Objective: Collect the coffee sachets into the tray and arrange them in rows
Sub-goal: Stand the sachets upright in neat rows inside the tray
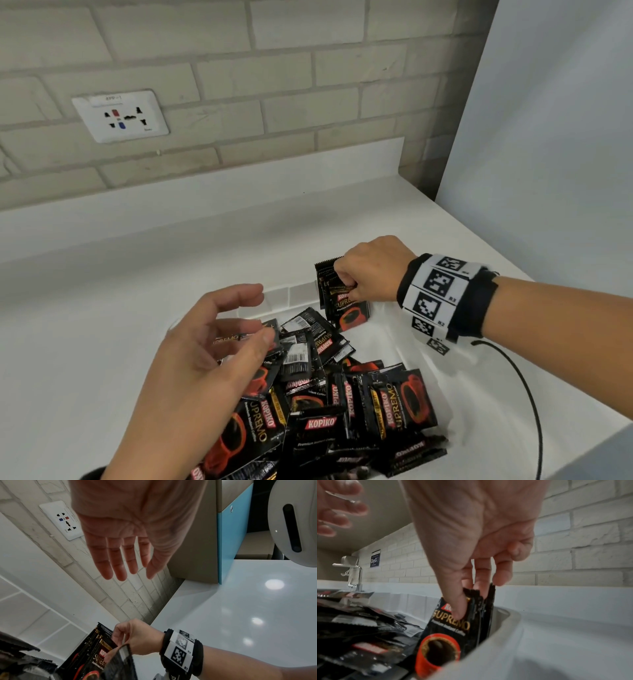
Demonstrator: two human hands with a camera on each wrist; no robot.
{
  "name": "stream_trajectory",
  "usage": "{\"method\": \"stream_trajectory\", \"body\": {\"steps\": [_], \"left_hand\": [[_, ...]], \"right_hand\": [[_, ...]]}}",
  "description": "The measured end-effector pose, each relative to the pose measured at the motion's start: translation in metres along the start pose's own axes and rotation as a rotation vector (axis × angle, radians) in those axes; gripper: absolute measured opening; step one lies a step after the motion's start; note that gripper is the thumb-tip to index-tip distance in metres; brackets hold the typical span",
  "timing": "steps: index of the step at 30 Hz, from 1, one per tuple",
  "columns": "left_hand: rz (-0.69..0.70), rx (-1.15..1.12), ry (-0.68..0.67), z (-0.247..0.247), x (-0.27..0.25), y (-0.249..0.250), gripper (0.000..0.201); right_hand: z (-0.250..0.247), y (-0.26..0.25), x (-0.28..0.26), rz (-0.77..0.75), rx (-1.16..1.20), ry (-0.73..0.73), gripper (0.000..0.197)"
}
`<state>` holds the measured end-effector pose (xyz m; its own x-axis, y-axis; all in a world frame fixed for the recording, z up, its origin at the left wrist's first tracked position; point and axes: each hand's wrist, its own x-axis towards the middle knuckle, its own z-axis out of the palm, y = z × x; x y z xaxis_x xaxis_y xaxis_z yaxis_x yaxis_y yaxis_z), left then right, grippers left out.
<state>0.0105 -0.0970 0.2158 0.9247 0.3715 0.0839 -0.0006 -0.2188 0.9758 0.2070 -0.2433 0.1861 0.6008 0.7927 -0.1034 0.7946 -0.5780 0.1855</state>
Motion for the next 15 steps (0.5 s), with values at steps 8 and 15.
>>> {"method": "stream_trajectory", "body": {"steps": [8, 15], "left_hand": [[-0.047, 0.048, -0.023, 0.001, -0.002, -0.002, 0.031], [0.087, 0.416, -0.242, -0.013, 0.007, -0.005, 0.038]], "right_hand": [[0.002, -0.004, -0.01, 0.001, -0.114, -0.013, 0.018], [-0.005, -0.002, -0.019, 0.054, -0.05, 0.002, 0.028]]}}
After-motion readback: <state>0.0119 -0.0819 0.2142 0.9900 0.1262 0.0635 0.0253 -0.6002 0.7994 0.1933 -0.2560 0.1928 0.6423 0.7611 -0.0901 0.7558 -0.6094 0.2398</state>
